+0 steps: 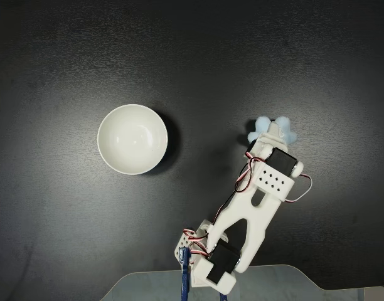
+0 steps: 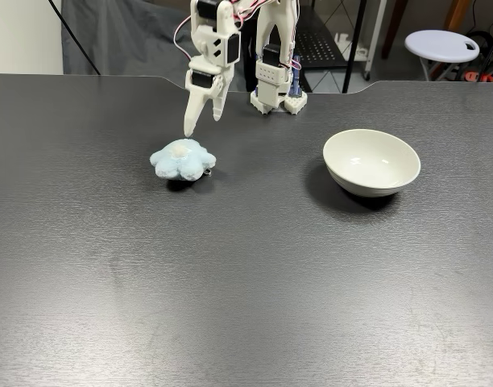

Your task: Grasp a skyblue doll and put it in the white bowl.

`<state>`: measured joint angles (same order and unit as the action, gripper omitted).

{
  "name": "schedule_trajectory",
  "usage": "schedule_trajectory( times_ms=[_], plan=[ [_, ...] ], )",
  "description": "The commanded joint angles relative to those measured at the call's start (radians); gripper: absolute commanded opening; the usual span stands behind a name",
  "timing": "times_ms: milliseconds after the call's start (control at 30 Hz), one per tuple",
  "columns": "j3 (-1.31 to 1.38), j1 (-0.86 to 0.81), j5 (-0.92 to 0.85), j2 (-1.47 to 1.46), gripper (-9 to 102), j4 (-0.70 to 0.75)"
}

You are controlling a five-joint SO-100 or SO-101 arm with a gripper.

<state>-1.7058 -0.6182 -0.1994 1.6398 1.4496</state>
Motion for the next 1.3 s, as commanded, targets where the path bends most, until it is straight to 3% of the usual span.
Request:
schedule_trajectory(
  times_ms=[0,400,733,1067,1267],
  plan=[
    [0.083,0.009,-0.023,-0.037,50,-0.006],
    [0.434,-0.081,-0.038,-0.265,49,0.012],
    [0.425,-0.132,-0.040,-0.298,49,0.161],
    [0.426,-0.121,-0.043,-0.341,49,0.169],
    [0.425,-0.120,-0.163,-0.341,49,0.170]
  ],
)
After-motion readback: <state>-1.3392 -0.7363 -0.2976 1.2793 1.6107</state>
